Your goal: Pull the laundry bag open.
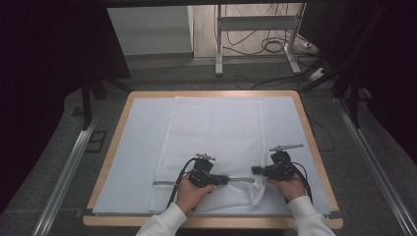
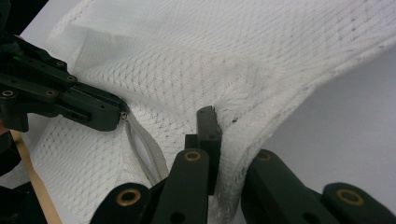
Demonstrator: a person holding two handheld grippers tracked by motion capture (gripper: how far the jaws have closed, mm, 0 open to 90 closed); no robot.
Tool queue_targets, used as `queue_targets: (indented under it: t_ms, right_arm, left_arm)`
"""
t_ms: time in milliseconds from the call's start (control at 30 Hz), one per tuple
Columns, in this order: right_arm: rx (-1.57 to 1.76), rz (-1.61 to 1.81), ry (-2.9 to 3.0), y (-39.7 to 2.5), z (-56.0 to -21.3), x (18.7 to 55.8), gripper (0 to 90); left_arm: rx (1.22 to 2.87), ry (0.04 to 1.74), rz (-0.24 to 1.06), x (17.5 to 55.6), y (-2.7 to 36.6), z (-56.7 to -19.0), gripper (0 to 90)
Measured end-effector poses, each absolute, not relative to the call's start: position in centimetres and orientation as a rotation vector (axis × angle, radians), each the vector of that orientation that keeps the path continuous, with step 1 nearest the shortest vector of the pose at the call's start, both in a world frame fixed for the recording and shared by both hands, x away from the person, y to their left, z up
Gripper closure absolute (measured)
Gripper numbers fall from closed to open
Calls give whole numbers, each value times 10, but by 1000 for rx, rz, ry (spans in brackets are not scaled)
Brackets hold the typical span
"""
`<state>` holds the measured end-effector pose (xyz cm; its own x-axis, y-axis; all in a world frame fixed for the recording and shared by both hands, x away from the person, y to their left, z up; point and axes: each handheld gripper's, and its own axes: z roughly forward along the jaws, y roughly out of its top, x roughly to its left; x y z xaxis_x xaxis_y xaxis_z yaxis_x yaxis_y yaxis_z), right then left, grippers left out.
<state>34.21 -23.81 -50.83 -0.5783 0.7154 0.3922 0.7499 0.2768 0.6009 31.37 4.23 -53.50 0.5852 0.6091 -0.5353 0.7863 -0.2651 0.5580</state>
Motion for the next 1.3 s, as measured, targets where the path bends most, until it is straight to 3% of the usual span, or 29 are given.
queue_targets:
  t_ms: [1300]
  right_arm:
    - [-1436,-1190,-2479,-237,-510,340,887]
  left_arm:
    - [1938,1167,-301,315,73,-541,864]
